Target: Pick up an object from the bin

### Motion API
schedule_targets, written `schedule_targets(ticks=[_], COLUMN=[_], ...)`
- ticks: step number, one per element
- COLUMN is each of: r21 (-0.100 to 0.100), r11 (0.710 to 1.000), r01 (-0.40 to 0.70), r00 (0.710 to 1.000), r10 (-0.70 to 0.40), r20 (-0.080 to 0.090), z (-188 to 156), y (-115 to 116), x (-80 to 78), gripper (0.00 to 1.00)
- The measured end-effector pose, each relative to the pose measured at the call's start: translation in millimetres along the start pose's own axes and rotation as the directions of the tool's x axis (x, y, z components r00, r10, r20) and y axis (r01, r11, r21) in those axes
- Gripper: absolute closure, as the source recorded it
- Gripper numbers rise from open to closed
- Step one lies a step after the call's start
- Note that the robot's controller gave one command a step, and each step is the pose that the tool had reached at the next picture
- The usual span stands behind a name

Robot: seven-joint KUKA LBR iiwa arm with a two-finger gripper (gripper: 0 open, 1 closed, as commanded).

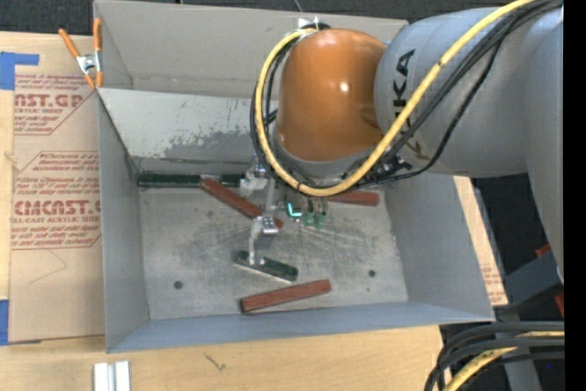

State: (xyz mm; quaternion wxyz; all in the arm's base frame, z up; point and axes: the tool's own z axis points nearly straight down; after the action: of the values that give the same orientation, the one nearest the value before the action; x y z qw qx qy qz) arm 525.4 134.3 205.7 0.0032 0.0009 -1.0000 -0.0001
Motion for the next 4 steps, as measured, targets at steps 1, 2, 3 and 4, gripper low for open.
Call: schedule_targets(ticks=[1, 2, 3, 4], r21=[-0.001, 0.0, 0.0, 0.0], r11=[1.0, 0.997, 0.981, 0.981], r01=[-0.001, 0.076, 0.194, 0.194], r00=[1.0, 0.997, 0.981, 0.981], r10=[0.001, -0.076, -0.194, -0.194], r20=[0.007, 0.012, 0.008, 0.008], z=[-4, 42, 124, 124], y=[-1, -26, -43, -43], x=[-1.7, 9.4, 3.9, 3.9], gripper=[0.0, 0.0, 1.0, 1.0])
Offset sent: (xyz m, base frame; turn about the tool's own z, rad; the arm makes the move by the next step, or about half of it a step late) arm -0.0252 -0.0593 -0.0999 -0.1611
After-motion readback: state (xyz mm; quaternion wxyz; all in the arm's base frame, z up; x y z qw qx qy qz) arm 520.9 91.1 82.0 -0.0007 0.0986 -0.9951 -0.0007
